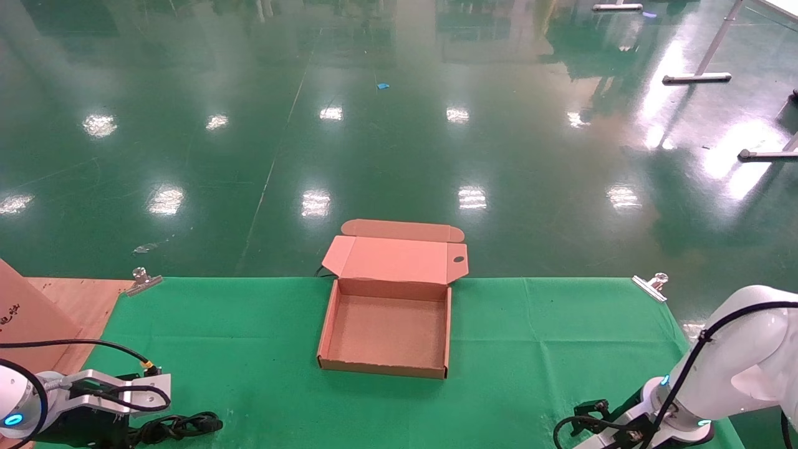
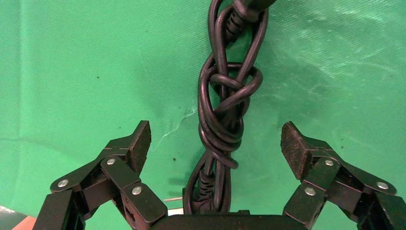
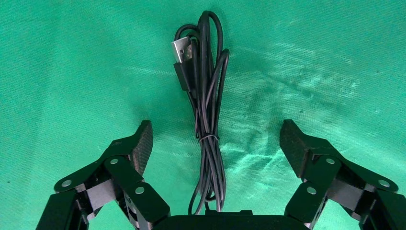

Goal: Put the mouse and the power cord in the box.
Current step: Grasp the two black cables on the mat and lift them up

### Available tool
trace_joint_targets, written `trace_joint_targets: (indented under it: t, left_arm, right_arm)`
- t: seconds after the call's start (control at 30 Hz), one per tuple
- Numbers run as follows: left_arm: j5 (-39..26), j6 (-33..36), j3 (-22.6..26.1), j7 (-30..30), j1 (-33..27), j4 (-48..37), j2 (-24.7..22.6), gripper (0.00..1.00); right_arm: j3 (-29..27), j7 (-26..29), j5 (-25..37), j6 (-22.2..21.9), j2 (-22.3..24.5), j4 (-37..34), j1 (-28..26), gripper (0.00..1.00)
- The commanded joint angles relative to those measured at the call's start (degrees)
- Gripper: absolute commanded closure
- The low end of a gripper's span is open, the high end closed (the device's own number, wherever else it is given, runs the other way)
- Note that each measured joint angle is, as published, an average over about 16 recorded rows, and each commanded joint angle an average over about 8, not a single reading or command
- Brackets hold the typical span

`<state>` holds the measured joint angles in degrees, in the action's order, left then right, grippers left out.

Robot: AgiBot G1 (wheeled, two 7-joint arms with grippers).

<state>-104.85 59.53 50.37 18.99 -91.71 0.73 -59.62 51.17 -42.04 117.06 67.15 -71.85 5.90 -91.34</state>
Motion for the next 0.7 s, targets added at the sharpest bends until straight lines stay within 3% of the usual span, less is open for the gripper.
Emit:
trace_joint_targets:
  t: [0.03, 0.7]
  left_arm:
    - [0.02, 0.29, -0.01, 0.30, 0.12, -0.05, -0.07, 1.00]
    - [0.22, 0.96, -0.16, 1.10, 0.26, -0.65, 0.21, 1.00]
  right_arm:
    - [-0.04, -0.30, -0.05, -0.35, -0.22, -0.55, -0.11, 1.00]
    - [-0.19, -2.46, -0.25, -0.61, -1.17, -3.57, -1.33, 1.00]
